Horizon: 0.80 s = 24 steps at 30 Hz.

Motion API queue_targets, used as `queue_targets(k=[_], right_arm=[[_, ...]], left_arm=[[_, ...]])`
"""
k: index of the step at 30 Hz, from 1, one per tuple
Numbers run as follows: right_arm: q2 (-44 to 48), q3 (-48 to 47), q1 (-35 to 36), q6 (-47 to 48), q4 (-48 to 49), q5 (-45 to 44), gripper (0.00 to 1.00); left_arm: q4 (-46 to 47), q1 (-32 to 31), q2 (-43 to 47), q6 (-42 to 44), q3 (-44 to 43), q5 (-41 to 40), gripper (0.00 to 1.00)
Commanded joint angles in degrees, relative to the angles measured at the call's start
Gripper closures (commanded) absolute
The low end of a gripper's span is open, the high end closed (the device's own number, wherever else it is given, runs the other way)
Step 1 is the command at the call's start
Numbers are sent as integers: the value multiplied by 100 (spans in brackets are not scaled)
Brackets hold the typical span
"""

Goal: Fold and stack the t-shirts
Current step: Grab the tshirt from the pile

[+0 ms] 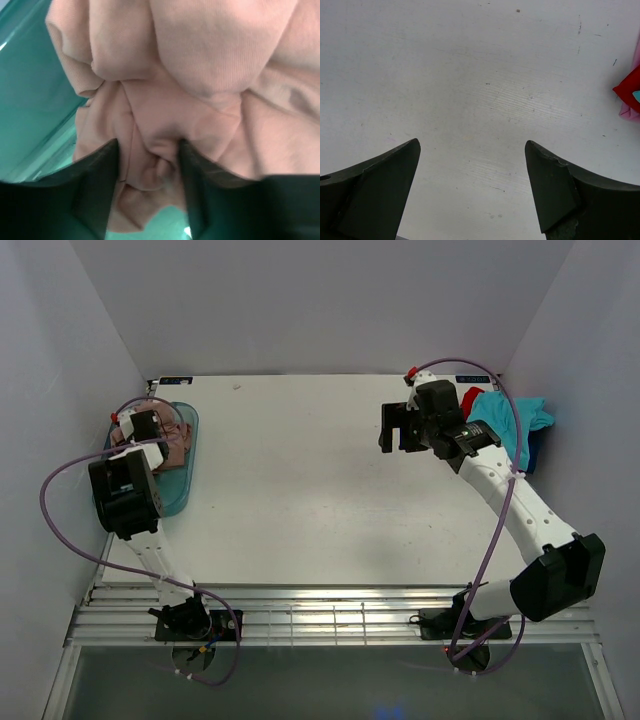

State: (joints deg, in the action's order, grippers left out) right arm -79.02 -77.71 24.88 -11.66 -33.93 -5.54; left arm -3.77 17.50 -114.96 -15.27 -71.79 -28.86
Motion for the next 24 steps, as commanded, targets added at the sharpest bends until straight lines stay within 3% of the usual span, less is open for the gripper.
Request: queue_targets(k=[1, 3, 4, 5, 6, 11, 14, 19, 24], right_arm=[[-95, -69, 34, -12, 247, 114, 9], [-122, -69, 25, -12, 308, 167, 9], [-131, -69, 25, -20, 317, 176, 9], [-148, -69, 34, -12, 326, 228, 9], [-175, -77, 25, -12, 352, 255, 9], [-271, -51, 34, -20, 387, 413, 9], [-315, 19, 52, -82, 475, 483, 9], [-307, 221, 148, -222, 633, 493, 8], [-245, 397, 236, -266, 651, 493, 8]], left_arm=[[-229, 96, -123, -20, -11, -348, 47], [-264, 87, -123, -38, 103, -401, 57], [-273, 87, -97, -46, 139, -418, 82], [-282, 87, -71, -81, 208, -462, 95], [-395, 87, 129, -186, 218, -367, 100], [-423, -325, 973, 110, 34, -330, 100], [-790, -878, 1580, 524, -685, -463, 100], [-1696, -1808, 2231, 577, -1889, -147, 100], [-2328, -2566, 2811, 385, -2164, 564, 100]])
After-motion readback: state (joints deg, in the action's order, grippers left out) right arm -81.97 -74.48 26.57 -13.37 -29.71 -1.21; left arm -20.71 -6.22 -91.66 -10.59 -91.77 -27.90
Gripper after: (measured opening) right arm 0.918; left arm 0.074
